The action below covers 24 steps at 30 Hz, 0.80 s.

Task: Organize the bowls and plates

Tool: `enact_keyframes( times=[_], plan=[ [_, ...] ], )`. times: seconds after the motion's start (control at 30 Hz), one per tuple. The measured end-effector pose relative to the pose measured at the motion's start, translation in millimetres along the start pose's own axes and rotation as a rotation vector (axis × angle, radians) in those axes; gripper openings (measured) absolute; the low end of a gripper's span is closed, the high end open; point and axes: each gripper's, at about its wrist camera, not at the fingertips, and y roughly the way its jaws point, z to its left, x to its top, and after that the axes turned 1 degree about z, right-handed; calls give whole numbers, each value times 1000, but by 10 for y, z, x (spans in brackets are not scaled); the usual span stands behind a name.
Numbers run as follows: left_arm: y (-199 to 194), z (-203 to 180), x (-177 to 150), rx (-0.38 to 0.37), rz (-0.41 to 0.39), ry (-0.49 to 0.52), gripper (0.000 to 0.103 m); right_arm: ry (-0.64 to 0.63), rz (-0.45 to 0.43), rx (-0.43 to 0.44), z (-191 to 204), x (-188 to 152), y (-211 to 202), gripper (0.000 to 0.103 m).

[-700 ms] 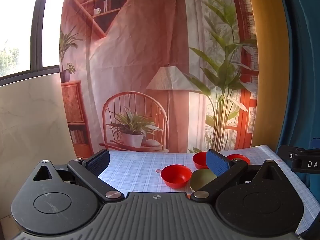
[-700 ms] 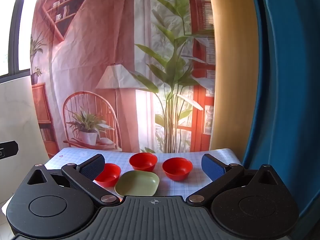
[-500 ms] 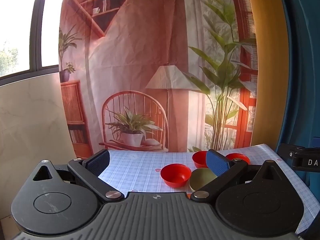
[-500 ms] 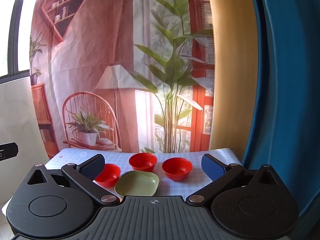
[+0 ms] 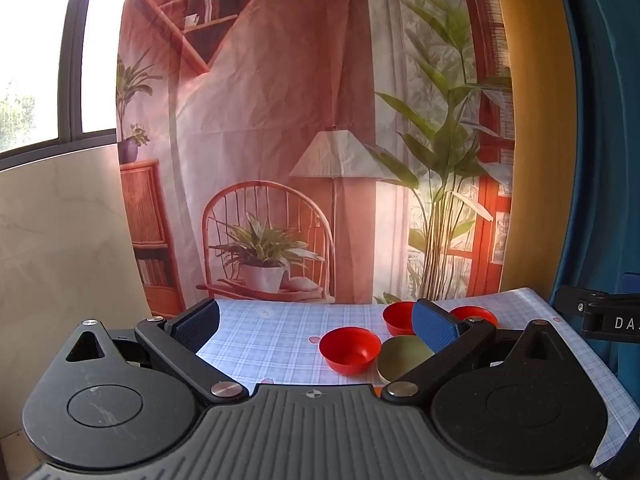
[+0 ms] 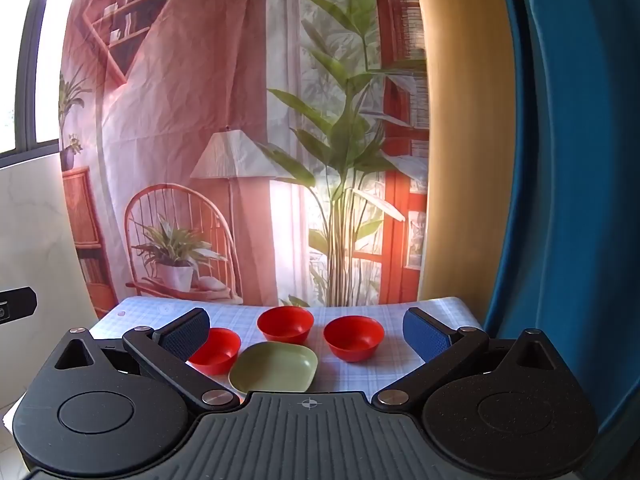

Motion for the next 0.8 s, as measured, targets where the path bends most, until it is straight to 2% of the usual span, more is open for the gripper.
enact_keyframes(
  times=[0.8],
  plan=[
    [59, -25, 48, 1, -7, 5, 103, -1, -2, 0, 7, 16, -14, 103]
  ],
)
